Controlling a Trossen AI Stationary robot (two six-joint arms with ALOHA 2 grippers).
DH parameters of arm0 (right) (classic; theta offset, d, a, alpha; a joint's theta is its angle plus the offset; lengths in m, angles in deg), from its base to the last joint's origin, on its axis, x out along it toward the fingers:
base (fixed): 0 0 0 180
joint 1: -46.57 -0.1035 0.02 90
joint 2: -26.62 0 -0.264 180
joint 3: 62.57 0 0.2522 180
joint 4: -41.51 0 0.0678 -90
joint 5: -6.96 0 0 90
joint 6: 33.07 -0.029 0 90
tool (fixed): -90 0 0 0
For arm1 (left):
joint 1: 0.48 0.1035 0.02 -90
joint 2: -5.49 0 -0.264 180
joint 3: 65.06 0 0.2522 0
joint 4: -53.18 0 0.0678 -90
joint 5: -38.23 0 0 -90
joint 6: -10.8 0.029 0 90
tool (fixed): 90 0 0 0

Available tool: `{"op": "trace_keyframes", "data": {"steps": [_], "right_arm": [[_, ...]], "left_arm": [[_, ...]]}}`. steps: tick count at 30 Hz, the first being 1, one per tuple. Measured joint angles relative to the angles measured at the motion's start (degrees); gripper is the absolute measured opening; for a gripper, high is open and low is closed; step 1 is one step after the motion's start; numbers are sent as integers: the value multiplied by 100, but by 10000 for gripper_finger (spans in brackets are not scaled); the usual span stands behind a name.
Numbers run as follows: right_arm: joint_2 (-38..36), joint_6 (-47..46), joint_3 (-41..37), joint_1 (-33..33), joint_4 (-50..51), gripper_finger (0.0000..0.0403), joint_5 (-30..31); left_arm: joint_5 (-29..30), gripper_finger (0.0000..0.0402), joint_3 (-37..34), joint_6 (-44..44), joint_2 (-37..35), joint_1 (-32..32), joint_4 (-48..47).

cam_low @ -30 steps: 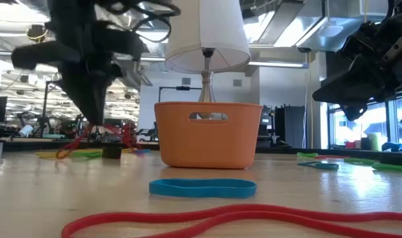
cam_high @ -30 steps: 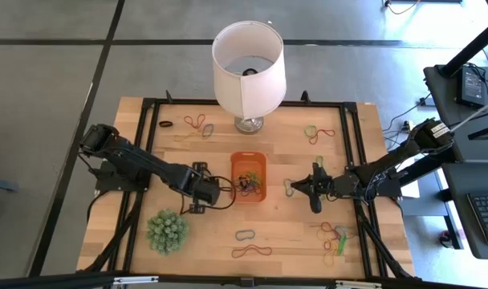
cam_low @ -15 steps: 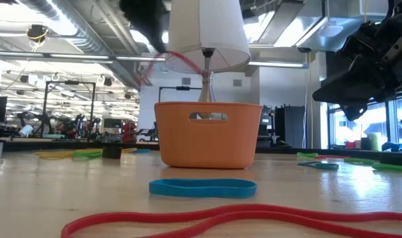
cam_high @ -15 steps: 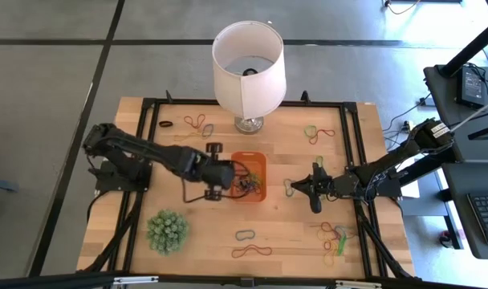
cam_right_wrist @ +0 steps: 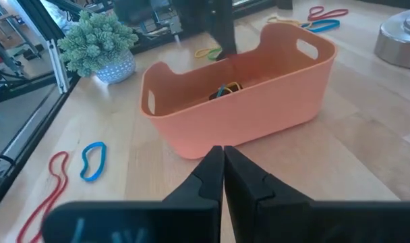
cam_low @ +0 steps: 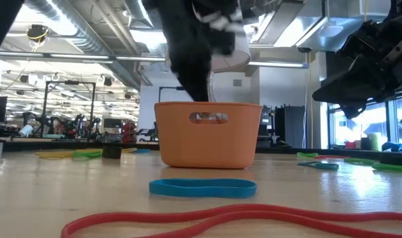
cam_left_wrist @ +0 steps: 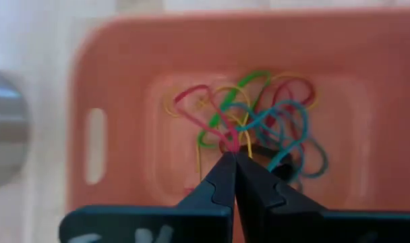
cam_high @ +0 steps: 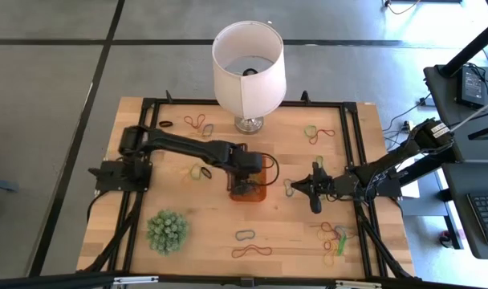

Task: Pick and place rubber bands into bin
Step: Put the red rubber band into the orange bin, then put the green rubber band into the orange bin

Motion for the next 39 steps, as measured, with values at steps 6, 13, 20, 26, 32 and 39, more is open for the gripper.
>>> {"op": "trace_keyframes", "data": {"steps": [6,13,20,26,32,39], "right_arm": [[0,19,0,0,-1,17,-1],[0,19,0,0,5,17,-2],[0,19,0,1,1,17,-2],[0,18,0,0,1,16,-3],[0,19,0,1,38,16,-4],[0,17,0,1,60,16,-5]], "left_arm": [[-213,2,-2,15,615,160,85],[-632,14,0,4,906,187,209],[-643,74,0,4,902,158,227],[-623,110,-2,57,826,176,165],[-598,112,0,153,435,239,53],[-570,89,0,153,-137,257,-86]]}}
